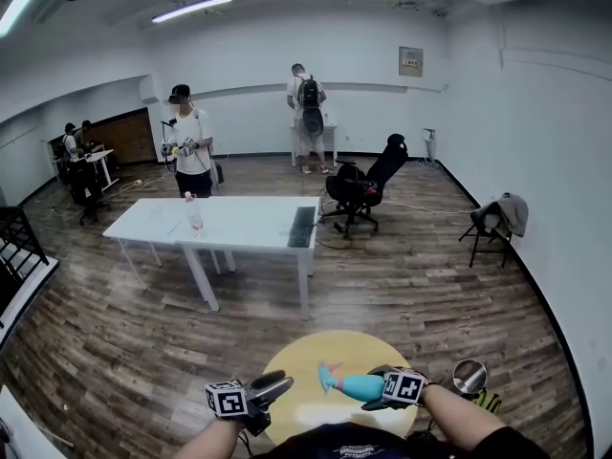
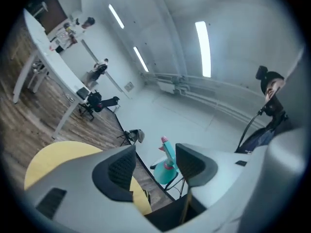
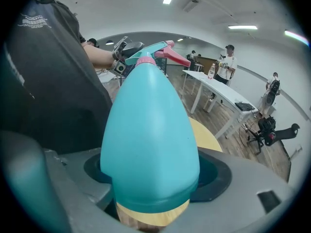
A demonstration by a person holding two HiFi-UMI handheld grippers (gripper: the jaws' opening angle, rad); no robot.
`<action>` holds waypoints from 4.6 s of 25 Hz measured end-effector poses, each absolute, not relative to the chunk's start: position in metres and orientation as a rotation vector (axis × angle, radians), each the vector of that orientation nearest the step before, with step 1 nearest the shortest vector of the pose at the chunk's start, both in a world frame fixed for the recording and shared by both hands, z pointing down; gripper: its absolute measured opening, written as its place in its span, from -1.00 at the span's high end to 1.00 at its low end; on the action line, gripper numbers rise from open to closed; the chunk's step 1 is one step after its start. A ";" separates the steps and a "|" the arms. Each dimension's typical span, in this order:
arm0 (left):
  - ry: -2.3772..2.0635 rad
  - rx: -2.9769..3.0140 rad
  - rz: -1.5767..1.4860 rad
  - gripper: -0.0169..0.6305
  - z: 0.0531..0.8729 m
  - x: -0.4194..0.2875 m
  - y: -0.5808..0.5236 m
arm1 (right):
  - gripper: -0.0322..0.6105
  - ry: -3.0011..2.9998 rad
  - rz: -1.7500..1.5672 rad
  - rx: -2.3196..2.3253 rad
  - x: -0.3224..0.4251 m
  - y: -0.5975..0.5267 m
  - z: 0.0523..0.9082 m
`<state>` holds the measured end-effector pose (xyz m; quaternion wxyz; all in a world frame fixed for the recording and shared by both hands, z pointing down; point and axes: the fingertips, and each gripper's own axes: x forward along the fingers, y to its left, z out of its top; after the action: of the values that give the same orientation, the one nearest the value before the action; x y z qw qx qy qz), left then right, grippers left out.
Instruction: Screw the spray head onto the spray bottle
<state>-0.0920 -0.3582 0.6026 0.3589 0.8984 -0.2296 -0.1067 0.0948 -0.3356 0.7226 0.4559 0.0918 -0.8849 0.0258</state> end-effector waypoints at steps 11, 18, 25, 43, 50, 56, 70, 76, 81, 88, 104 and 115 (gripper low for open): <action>-0.318 2.663 0.127 0.26 0.590 0.024 -0.338 | -0.42 -2.117 -0.061 0.145 0.080 -0.336 0.724; -0.270 2.794 0.431 0.25 0.616 0.030 -0.322 | -0.42 -2.074 -0.073 0.111 0.092 -0.325 0.732; -0.465 2.400 -0.237 0.01 0.592 -0.035 -0.349 | -0.42 -2.153 0.057 0.191 0.089 -0.335 0.725; -0.175 2.840 0.463 0.29 0.610 0.047 -0.316 | -0.43 -2.081 -0.101 0.118 0.091 -0.330 0.727; -0.309 2.587 0.103 0.12 0.596 0.020 -0.335 | -0.42 -2.155 0.012 0.142 0.082 -0.331 0.717; -0.584 2.302 -0.281 -0.03 0.601 -0.084 -0.367 | -0.42 -2.150 0.125 0.233 0.111 -0.335 0.735; -0.127 2.813 0.380 0.29 0.606 0.043 -0.308 | -0.43 -2.053 -0.070 0.079 0.093 -0.320 0.735; -0.213 2.648 0.198 0.27 0.603 0.036 -0.319 | -0.42 -2.125 -0.005 0.079 0.086 -0.321 0.729; -0.397 2.434 -0.149 -0.02 0.597 -0.023 -0.340 | -0.42 -2.131 0.072 0.162 0.095 -0.333 0.738; -0.491 2.370 -0.139 -0.04 0.605 -0.044 -0.360 | -0.42 -2.114 0.036 0.182 0.093 -0.339 0.731; -0.241 2.621 0.152 0.25 0.592 0.031 -0.324 | -0.42 -2.136 0.022 0.107 0.088 -0.326 0.727; -0.442 2.373 -0.079 -0.10 0.613 -0.032 -0.352 | -0.42 -2.136 0.066 0.158 0.089 -0.332 0.736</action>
<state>-0.0325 -0.3523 0.6129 0.3553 0.9185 -0.1710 -0.0304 0.0891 -0.3317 0.7359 0.4790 0.0649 -0.8750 0.0272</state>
